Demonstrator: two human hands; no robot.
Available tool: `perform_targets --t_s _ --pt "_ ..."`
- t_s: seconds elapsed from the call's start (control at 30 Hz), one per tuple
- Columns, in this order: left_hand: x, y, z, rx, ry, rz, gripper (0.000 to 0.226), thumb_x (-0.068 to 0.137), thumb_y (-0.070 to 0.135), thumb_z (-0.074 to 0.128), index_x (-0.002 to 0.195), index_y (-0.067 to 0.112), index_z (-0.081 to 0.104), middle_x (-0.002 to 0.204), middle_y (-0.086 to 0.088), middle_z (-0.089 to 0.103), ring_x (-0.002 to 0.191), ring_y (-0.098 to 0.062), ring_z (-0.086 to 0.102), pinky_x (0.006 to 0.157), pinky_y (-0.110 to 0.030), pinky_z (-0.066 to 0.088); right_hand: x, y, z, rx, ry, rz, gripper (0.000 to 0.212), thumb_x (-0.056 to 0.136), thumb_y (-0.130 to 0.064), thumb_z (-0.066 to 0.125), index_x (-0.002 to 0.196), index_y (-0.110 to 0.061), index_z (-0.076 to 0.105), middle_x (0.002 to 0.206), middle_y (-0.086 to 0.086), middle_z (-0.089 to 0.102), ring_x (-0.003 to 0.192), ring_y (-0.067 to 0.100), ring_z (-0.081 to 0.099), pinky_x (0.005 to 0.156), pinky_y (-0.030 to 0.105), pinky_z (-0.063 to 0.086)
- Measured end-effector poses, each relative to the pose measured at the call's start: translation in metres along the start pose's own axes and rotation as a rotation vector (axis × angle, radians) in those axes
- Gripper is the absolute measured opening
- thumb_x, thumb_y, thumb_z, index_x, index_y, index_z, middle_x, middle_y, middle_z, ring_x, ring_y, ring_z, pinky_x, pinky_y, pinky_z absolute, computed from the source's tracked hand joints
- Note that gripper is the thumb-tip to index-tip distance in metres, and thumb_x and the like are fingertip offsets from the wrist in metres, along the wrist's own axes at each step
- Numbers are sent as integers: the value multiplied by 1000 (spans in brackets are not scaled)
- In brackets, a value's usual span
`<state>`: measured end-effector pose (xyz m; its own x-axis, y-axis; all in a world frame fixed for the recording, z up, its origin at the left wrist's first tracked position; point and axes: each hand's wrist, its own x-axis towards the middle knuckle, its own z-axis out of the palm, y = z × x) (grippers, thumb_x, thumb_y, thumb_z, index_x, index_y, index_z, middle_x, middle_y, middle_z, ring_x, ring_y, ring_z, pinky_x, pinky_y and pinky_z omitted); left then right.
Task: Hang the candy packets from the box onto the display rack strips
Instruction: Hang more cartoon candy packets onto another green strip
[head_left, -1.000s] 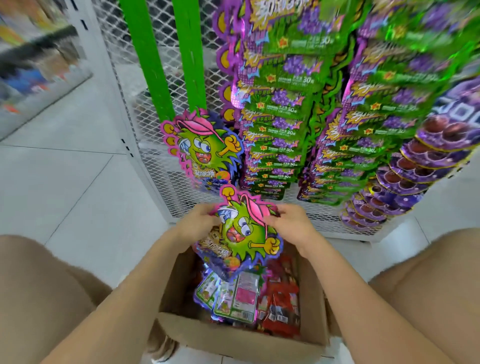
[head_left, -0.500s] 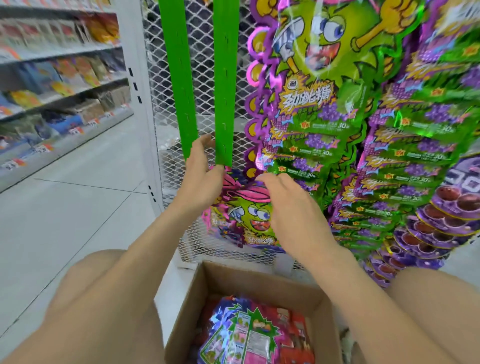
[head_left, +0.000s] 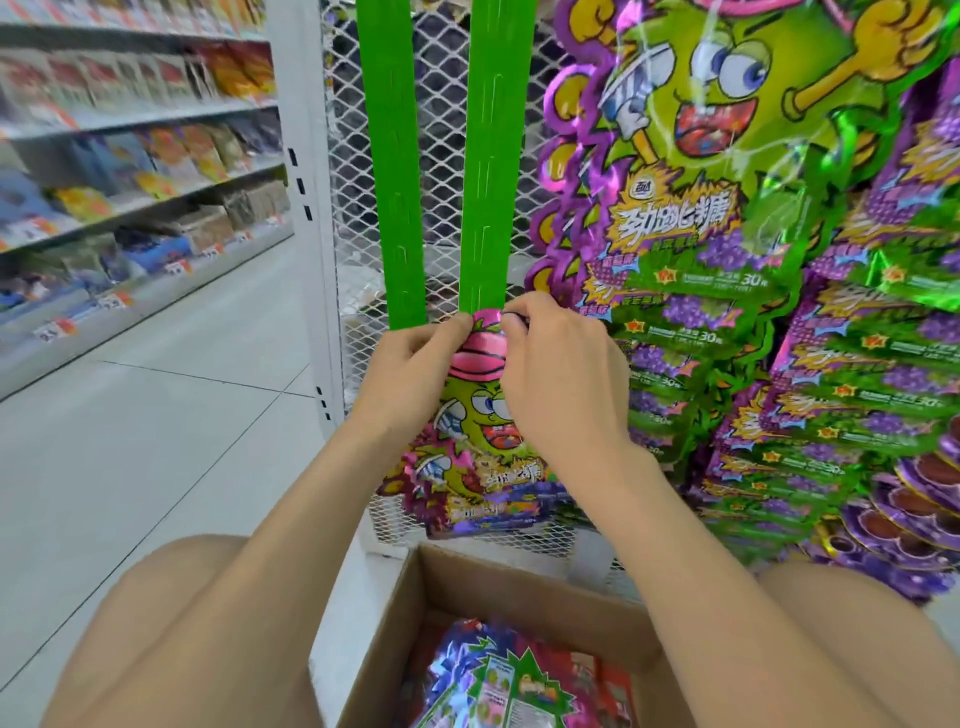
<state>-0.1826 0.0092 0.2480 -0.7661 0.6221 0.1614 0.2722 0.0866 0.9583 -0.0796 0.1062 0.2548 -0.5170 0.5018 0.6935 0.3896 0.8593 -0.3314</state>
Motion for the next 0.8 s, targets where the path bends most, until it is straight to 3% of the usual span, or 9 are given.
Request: perform_targets --t_s 0.2,0.3,0.37,0.4,0.5,0.57,0.63,0.73,0.8 --pt "1 -8 -10 17 -96 39 49 106 55 53 89 19 82 89 -3 82 99 -22 76 108 -53 50 -4 3 6 86 -147 135 24 106 -33 52 117 -20 70 100 6 76 94 33 68 67 38 45" --pt "2 -17 -11 61 -93 117 65 105 59 52 74 3 59 69 -16 57 70 -19 55 82 -40 48 -15 8 11 105 -137 95 24 107 -31 52 115 -17 69 91 6 75 86 31 69 64 37 45" --pt "0 -21 -10 171 -43 214 55 109 49 52 69 11 49 62 -1 42 60 -14 41 65 -34 34 -20 12 14 88 -154 51 24 108 -32 52 115 -16 68 88 6 74 83 30 69 64 37 48" --pt "0 -24 -9 257 0 278 46 110 42 54 72 16 55 62 9 47 59 -10 43 64 -34 36 -21 15 15 74 -160 37 24 108 -33 52 115 -16 68 90 6 74 84 30 69 66 38 49" --pt "-8 -36 -3 453 140 455 7 105 23 63 109 23 68 92 11 71 86 -9 65 82 -40 53 -24 21 7 46 -87 -34 24 103 -27 62 121 -14 70 103 5 75 96 27 69 84 42 56" --pt "-18 -46 5 542 199 532 38 98 15 68 135 19 59 122 0 67 111 -22 60 100 -44 49 -32 24 -4 39 9 -106 29 97 -14 67 126 -10 68 112 7 71 105 28 65 93 44 53" --pt "-34 -51 12 656 295 588 53 91 13 69 142 14 55 136 -8 57 125 -31 49 107 -42 39 -46 28 -12 67 10 -134 32 93 -8 65 124 -12 68 108 5 70 103 27 63 91 42 53" --pt "-57 -67 27 893 288 601 36 84 21 69 120 21 64 121 -5 58 115 -35 50 91 -47 39 -71 42 -8 125 -369 9 20 91 -22 61 109 -24 70 84 -5 70 82 21 66 79 40 57" --pt "-66 -90 43 1040 0 493 22 85 30 67 106 25 64 106 -1 64 105 -33 59 86 -46 41 -90 57 -1 83 -721 89 14 89 -30 59 99 -26 69 76 -5 69 76 23 66 81 42 58"
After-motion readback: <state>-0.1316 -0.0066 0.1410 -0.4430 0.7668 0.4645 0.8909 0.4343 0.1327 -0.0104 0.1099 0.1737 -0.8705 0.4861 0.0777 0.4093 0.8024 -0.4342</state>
